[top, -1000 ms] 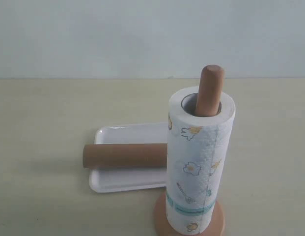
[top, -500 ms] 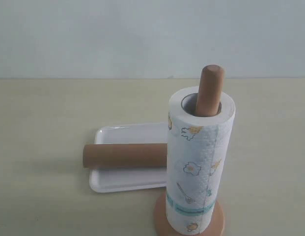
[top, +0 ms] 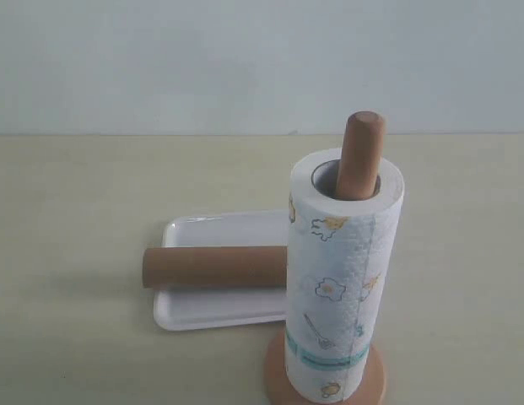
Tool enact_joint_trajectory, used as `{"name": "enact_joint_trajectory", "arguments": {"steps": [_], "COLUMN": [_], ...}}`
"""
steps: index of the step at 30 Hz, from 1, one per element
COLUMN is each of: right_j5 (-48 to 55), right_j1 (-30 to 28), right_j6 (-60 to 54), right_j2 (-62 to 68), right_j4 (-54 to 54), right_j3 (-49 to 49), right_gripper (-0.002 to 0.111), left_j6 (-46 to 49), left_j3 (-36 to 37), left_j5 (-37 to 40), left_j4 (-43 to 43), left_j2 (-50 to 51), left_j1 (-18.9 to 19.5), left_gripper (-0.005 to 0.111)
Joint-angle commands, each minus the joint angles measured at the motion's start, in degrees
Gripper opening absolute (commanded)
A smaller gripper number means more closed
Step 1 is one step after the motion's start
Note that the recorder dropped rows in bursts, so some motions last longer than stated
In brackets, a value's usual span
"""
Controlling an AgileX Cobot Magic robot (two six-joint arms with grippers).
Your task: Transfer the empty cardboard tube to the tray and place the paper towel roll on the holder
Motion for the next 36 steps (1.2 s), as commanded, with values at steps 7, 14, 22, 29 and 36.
{"name": "enact_joint_trajectory", "arguments": {"steps": [7,14,22,29,36], "right_j5": [-0.17,-0.17,-0.17,-0.17,-0.17], "right_j1": [-0.17,-0.17,-0.17,-0.17,-0.17], "right_j6": [0.01,0.01,0.01,0.01,0.01], "right_j2": [-0.24,-0.24,-0.24,-0.24,-0.24], "right_j4": [-0.22,-0.22,-0.22,-0.22,-0.22], "right_j3": [-0.04,-0.04,-0.04,-0.04,-0.04], "right_gripper": [0.000,0.000,0.000,0.000,0.000], "left_j6": [2.04,2.04,2.04,2.04,2.04], "left_j3": [0.22,0.22,0.22,0.22,0.22], "left_j5": [7.58,7.53,7.53,7.53,7.53], "left_j4": [-0.75,-0.65,-0.65,-0.53,-0.53], "left_j2": [-0.21,-0.21,-0.21,-0.21,-0.21], "left_j1": [0.08,0.08,0.08,0.08,0.08], "left_gripper": [0.004,0.004,0.004,0.004,0.004]}}
